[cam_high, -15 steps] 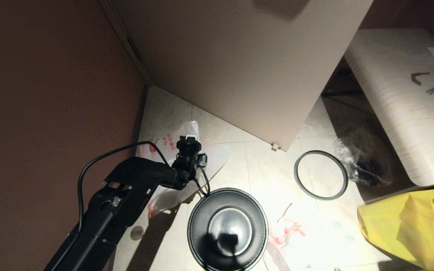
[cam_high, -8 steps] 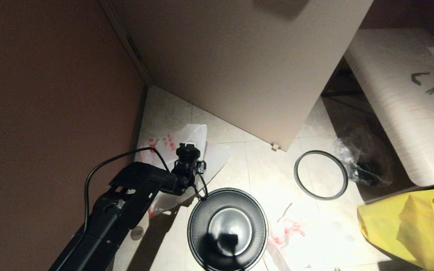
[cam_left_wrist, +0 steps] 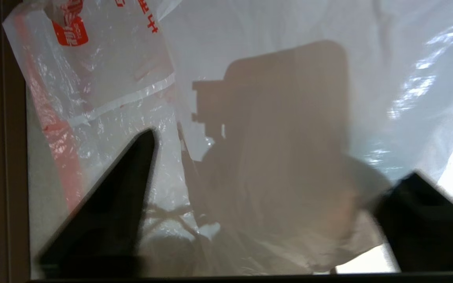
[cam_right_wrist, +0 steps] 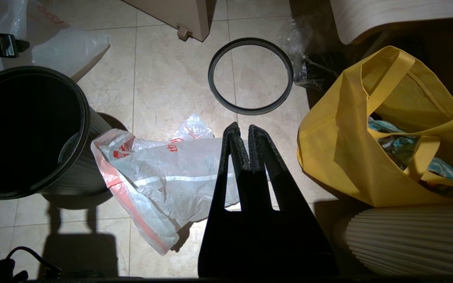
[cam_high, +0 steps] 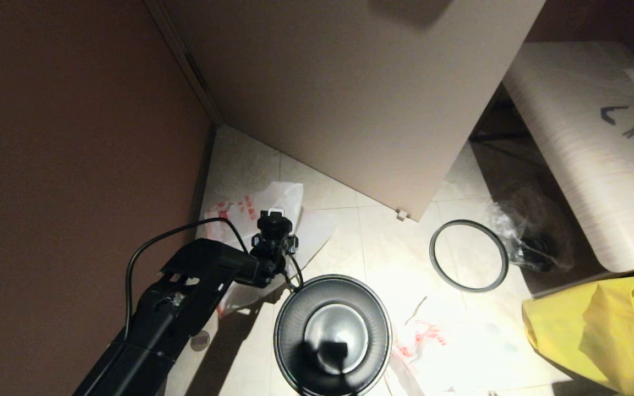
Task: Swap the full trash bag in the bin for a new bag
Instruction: Pick up a new trash bag
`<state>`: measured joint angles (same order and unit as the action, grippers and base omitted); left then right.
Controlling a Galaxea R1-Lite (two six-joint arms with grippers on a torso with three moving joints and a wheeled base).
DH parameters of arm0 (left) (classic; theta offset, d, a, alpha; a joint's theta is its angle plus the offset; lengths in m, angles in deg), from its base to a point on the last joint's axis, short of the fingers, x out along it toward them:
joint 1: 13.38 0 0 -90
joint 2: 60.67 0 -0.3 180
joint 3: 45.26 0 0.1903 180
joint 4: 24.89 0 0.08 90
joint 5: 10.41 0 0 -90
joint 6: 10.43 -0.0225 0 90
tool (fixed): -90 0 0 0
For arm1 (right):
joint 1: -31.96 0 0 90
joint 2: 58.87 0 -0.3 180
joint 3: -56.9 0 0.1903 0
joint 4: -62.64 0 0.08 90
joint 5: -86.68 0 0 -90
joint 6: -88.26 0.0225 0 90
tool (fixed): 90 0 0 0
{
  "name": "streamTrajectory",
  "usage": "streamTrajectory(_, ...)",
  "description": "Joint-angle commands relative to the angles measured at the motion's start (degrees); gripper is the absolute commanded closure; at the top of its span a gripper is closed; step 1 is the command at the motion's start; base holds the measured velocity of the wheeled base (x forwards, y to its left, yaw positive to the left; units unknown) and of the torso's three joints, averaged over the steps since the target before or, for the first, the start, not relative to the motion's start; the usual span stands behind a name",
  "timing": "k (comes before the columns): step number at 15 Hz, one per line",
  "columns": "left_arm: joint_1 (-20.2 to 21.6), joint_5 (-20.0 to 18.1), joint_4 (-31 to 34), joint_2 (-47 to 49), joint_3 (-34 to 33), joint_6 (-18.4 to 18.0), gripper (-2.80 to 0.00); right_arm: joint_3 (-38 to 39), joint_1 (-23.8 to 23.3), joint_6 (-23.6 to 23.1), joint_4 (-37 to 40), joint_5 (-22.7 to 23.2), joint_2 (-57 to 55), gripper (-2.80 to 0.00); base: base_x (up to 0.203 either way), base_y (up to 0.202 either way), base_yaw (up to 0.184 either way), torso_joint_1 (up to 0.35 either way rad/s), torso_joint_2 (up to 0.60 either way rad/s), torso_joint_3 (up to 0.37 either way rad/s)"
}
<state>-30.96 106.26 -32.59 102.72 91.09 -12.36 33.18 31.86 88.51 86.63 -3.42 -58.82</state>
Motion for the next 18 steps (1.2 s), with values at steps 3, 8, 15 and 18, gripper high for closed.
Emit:
streamTrajectory(3, 0.00, -0.04, -0.05, 0.17, 0.04, -0.01, 0.00, 0.00, 0.01, 0.01, -0.01, 0.01, -0.05, 0.00, 0.000, 0.000, 0.000, 0.000, 0.00, 0.000)
streamTrajectory(8, -0.23, -0.69, -0.23, 0.03, -0.05, 0.46, 0.00, 0.00, 0.01, 0.01, -0.01, 0.01, -0.05, 0.00, 0.000, 0.000, 0.000, 0.000, 0.00, 0.000)
streamTrajectory(15, -2.09, 3.80, 3.94, -12.89, -18.37, 10.27, 0.00, 0.00, 0.01, 0.01, -0.01, 0.01, -0.05, 0.00, 0.000, 0.000, 0.000, 0.000, 0.00, 0.000)
streamTrajectory(18, -3.51, 4.18, 3.77, -23.26, -32.79, 15.86, 0.00, 0.00, 0.01, 0.01, -0.01, 0.01, -0.05, 0.00, 0.000, 0.000, 0.000, 0.000, 0.00, 0.000)
